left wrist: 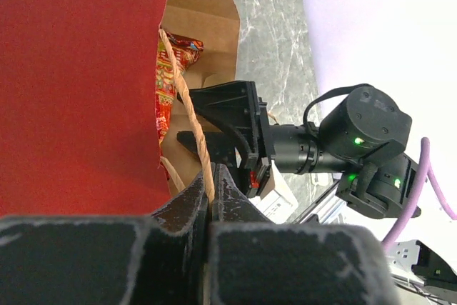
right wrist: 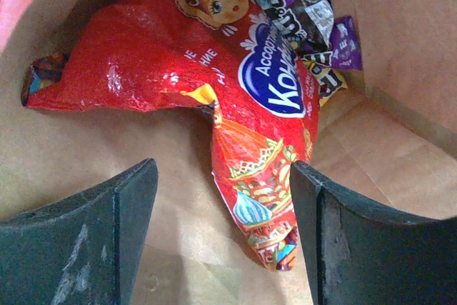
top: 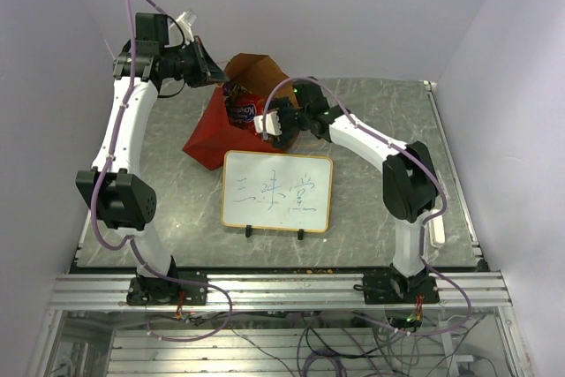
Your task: Take the snacks out of the paper bag
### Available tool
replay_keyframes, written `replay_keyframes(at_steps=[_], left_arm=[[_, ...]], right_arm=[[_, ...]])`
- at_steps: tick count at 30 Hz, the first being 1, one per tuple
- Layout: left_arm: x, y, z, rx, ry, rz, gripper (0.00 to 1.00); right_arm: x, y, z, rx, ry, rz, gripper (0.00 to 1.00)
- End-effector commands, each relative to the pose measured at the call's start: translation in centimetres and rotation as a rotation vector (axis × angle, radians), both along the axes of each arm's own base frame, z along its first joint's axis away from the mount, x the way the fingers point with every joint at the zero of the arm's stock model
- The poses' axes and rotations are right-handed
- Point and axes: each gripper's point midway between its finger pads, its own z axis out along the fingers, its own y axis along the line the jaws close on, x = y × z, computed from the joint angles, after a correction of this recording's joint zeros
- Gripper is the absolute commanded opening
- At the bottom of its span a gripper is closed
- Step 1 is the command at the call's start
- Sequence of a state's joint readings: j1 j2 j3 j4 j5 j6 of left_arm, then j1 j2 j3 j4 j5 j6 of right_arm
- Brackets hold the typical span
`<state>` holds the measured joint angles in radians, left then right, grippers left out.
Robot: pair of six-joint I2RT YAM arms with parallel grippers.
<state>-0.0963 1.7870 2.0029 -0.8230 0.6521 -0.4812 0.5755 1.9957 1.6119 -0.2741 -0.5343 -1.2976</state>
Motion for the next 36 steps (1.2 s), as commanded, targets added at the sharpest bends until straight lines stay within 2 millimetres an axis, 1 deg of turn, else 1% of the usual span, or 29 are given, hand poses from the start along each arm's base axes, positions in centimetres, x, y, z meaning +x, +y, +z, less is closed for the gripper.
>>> replay_keyframes(at_steps=[1, 5, 12, 15, 22, 25, 27, 30, 31, 32, 33, 35, 36], left_arm=[[-0.1, -0.6, 0.7, -0.003, -0.024, -0.039, 0.07], [-0.5, -0.8, 0.5, 0.001, -0.019, -0.045, 0.07], [-0.8, -1.6, 0.6, 0.005, -0.025, -0.063, 0.07], [-0.8, -1.7, 0.5, 0.006, -0.022, -0.065, 0.07], [-0.9, -1.8, 0.4, 0.008, -0.018, -0.056, 0.07], [-1.0, -1.4, 0.3, 0.028, -0.013, -0.036, 0.07], [-1.1, -1.2, 0.3, 0.040, -0.009, -0.024, 0.07], [-0.9, -0.8, 0.3, 0.066, 0.000, -0.009, 0.07], [-0.8, -0.6, 0.3, 0.073, 0.003, -0.003, 0.07], [-0.7, -0.6, 0.3, 0.076, 0.003, -0.001, 0.07], [-0.6, -0.6, 0.3, 0.076, 0.003, 0.000, 0.07], [-0.5, -0.6, 0.3, 0.069, 0.007, 0.002, 0.07], [-0.4, -0.6, 0.2, 0.065, 0.012, 0.001, 0.07]], right_arm=[[0.8, 1.4, 0.0, 0.011, -0.074, 0.079, 0.74], [1.1, 1.6, -0.7, 0.009, -0.103, 0.088, 0.73], [1.9, 2.3, -0.3, 0.029, -0.164, 0.109, 0.65], [1.6, 2.7, 0.0, 0.047, -0.160, 0.127, 0.64], [1.3, 3.1, -0.8, 0.055, -0.146, 0.153, 0.63], [1.3, 3.2, -1.0, 0.065, -0.134, 0.151, 0.63], [1.0, 3.4, -0.6, 0.094, -0.115, 0.146, 0.64], [0.9, 3.5, 1.1, 0.167, -0.080, 0.093, 0.65], [0.8, 3.4, 1.6, 0.186, -0.065, 0.069, 0.68], [0.8, 3.2, 1.8, 0.194, -0.053, 0.041, 0.70], [0.8, 2.8, 2.5, 0.206, -0.055, -0.004, 0.73], [1.2, 1.8, 3.6, 0.223, -0.073, -0.106, 0.79], [1.1, 1.1, 3.8, 0.243, -0.051, -0.166, 0.81]])
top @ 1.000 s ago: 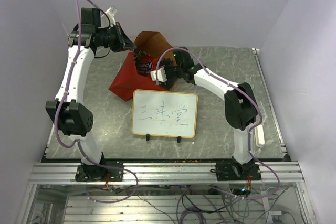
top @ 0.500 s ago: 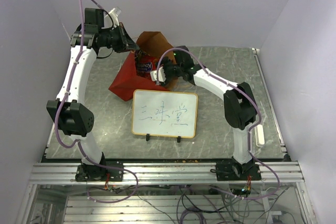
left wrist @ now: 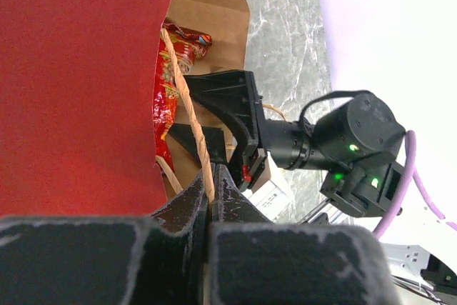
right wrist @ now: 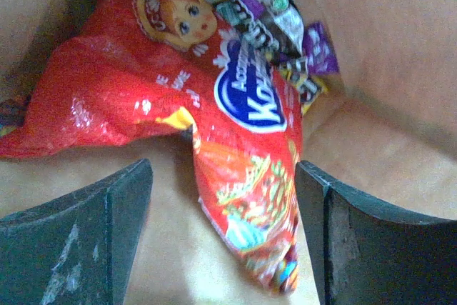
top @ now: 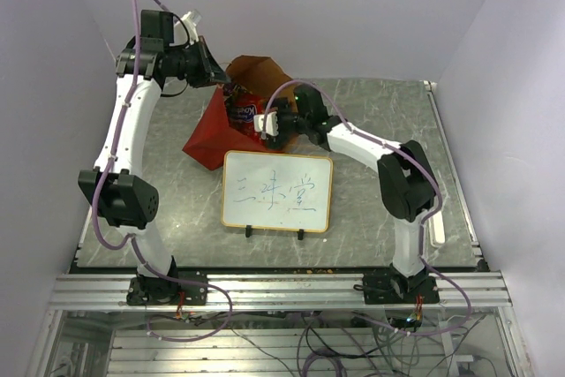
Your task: Take the snacks out of the paper bag
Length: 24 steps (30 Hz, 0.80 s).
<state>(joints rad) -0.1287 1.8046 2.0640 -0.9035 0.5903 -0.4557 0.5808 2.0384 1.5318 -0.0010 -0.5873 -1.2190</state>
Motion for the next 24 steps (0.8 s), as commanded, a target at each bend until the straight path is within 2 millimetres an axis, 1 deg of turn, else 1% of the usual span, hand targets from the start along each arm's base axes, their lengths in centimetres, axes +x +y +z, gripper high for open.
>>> replay_keyframes(at_steps=[1, 4, 7, 10, 11, 13, 14, 15, 17, 19, 21, 22, 24], left_arm=[[0.1, -0.1, 0.4, 0.004, -0.001, -0.003, 0.07], [0.3, 0.0, 0.7, -0.009, 0.001, 0.012, 0.07], [0.5, 0.1, 0.5, -0.014, 0.009, 0.038, 0.07], [0.5, 0.4, 0.3, -0.008, 0.019, 0.062, 0.07], [0.5, 0.4, 0.3, -0.006, 0.021, 0.069, 0.07], [0.5, 0.5, 0.3, -0.011, 0.025, 0.084, 0.07], [0.5, 0.5, 0.3, -0.018, 0.027, 0.089, 0.07], [0.5, 0.4, 0.4, -0.029, 0.027, 0.095, 0.07], [0.6, 0.2, 0.7, -0.055, 0.022, 0.103, 0.07], [0.8, 0.1, 0.9, -0.069, 0.021, 0.107, 0.07], [1.0, 0.0, 0.9, -0.080, 0.029, 0.110, 0.07], [1.1, -0.1, 0.8, -0.084, 0.031, 0.110, 0.07], [1.4, 0.0, 0.7, -0.081, 0.031, 0.119, 0.07]], right_arm=[[0.3, -1.8, 5.4, 0.146, 0.009, -0.236, 0.82], [0.1, -3.2, 7.5, 0.235, 0.088, -0.358, 0.84], [-0.8, -4.3, 9.1, 0.338, 0.194, -0.461, 0.86], [-1.3, -5.5, 9.6, 0.448, 0.320, -0.616, 0.87], [-1.2, -5.8, 9.9, 0.504, 0.378, -0.689, 0.87], [-1.0, -6.1, 10.4, 0.609, 0.519, -0.813, 0.85], [-1.1, -6.3, 9.9, 0.646, 0.609, -0.886, 0.83], [-0.9, -6.0, 10.3, 0.709, 0.698, -0.933, 0.81], [-1.4, -5.1, 9.6, 0.736, 0.878, -1.012, 0.74], [-1.9, -3.3, 9.7, 0.756, 1.033, -1.008, 0.69], [-2.3, -2.0, 9.3, 0.785, 1.170, -1.013, 0.66], [-2.2, -1.8, 9.2, 0.807, 1.215, -1.040, 0.64], [-1.6, -2.2, 9.2, 0.846, 1.253, -1.113, 0.62]])
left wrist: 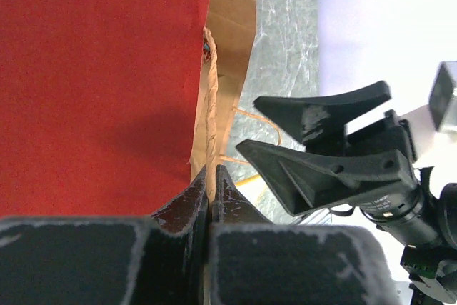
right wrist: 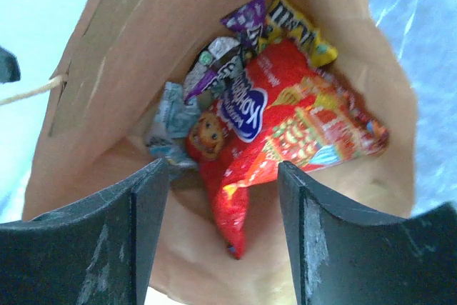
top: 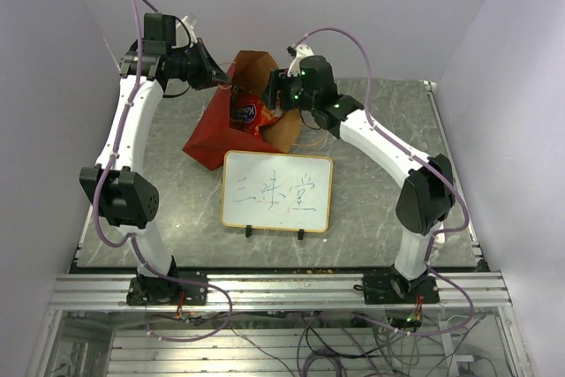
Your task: Take the snacks out of the paper bag
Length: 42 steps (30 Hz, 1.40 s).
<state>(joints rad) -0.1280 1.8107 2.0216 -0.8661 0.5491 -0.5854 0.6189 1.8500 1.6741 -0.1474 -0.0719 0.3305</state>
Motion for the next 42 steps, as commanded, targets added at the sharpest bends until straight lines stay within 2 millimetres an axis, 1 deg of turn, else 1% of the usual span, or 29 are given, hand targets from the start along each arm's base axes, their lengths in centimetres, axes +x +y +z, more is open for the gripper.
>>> replay_keyframes(at_steps=[1, 3, 5, 7, 8, 9, 11, 12, 15, 18, 23, 25, 28, 31, 34, 37, 42], left_arm=[[0.7, -0.1, 2.0, -0.026, -0.063, 0.024, 0.07], [1.0, -0.2, 2.1, -0.034, -0.059, 0.023, 0.07], [1.1, -0.2, 1.9, -0.033, -0.026, 0.034, 0.07], [0.6, -0.6, 1.8, -0.060, 0.006, 0.027, 0.07], [0.3, -0.7, 1.6, -0.072, 0.017, 0.030, 0.07], [0.1, -0.7, 1.6, -0.081, 0.019, 0.034, 0.07], [-0.8, -0.5, 1.1, -0.072, 0.028, 0.044, 0.07], [-1.2, -0.2, 1.0, -0.057, 0.026, 0.047, 0.07], [-2.0, 0.6, 0.1, -0.002, 0.041, 0.062, 0.07], [-2.6, 0.6, 0.5, -0.007, 0.042, 0.060, 0.07], [-2.9, 0.5, 0.7, -0.030, 0.028, 0.070, 0.07], [-3.1, 0.0, 0.6, -0.050, 0.044, 0.061, 0.07], [-3.7, -0.9, 0.8, -0.059, 0.032, 0.036, 0.07], [-4.3, -0.9, 0.6, -0.061, 0.038, 0.036, 0.07], [-4.9, -1.0, 0.5, -0.072, 0.025, 0.031, 0.07], [-5.0, -1.1, -0.2, -0.074, 0.045, 0.020, 0.07], [-4.8, -1.6, -0.1, -0.097, 0.049, 0.006, 0.07]], right_arm=[[-0.4, 0.4, -2.2, 0.165, 0.318, -0.165, 0.61], [-0.1, 0.8, -2.3, 0.227, 0.397, -0.218, 0.61], [-0.2, 2.0, -2.0, 0.291, 0.448, -0.201, 0.60], [-0.4, 2.7, -1.7, 0.355, 0.492, -0.204, 0.60], [-0.5, 2.7, -1.8, 0.372, 0.510, -0.212, 0.58], [-0.8, 2.4, -2.4, 0.379, 0.543, -0.238, 0.55], [-1.2, 1.5, -3.7, 0.366, 0.589, -0.310, 0.55], [-1.2, 1.2, -4.1, 0.365, 0.600, -0.331, 0.56], [-1.0, 0.8, -4.8, 0.355, 0.585, -0.383, 0.60], [-0.6, 0.1, -6.6, 0.311, 0.595, -0.450, 0.63], [1.1, 0.6, -6.9, 0.314, 0.554, -0.434, 0.63], [1.3, 1.0, -8.2, 0.311, 0.595, -0.456, 0.63], [1.3, 1.0, -9.0, 0.306, 0.600, -0.492, 0.63], [1.4, 1.0, -10.0, 0.311, 0.625, -0.519, 0.62], [2.2, 1.6, -10.0, 0.320, 0.610, -0.509, 0.63], [2.5, 1.8, -11.5, 0.308, 0.638, -0.528, 0.63], [2.5, 2.4, -12.2, 0.345, 0.667, -0.557, 0.63]])
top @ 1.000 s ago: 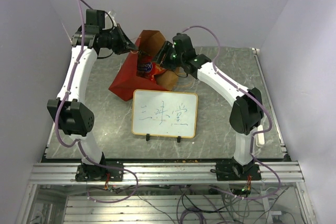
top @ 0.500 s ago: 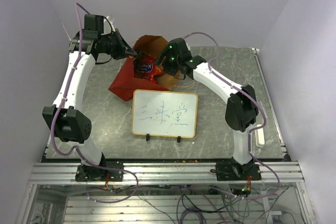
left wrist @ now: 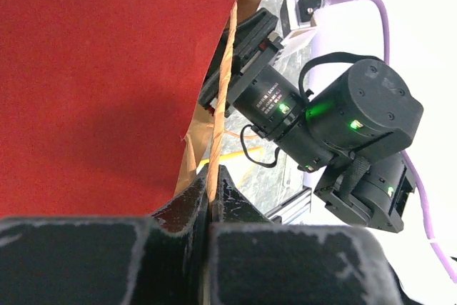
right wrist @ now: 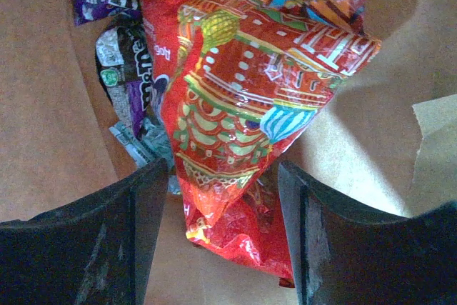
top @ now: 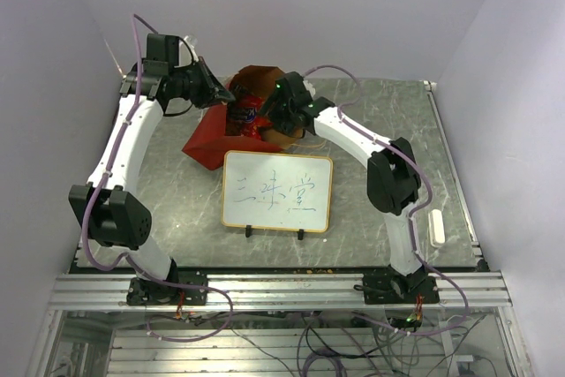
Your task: Take the snacks out of the paper bag
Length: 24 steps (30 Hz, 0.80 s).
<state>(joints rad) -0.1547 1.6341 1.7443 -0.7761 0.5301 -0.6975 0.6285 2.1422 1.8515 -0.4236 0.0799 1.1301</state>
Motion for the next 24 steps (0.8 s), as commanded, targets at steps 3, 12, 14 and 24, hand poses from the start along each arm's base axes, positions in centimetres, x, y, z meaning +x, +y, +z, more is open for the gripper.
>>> replay_keyframes(at_steps=[3, 12, 14, 24], left_arm=[[-0.8, -1.1, 1.4, -0.053, -0.020, -0.037, 0.07], [-0.9, -1.3, 1.5, -0.063, -0.017, -0.039, 0.07], [-0.8, -1.2, 1.5, -0.058, -0.020, -0.038, 0.07], [0.3, -0.9, 2.0, -0.036, -0.037, -0.002, 0.07]], right_arm=[[0.9, 0.8, -0.4, 0.045, 0.011, -0.077, 0.63], [1.8, 2.1, -0.4, 0.058, -0.006, -0.078, 0.38], [2.0, 2.4, 0.2, 0.064, -0.027, -0.069, 0.29], [4.2, 3.3, 7.3, 0.095, -0.210, -0.033, 0.00]])
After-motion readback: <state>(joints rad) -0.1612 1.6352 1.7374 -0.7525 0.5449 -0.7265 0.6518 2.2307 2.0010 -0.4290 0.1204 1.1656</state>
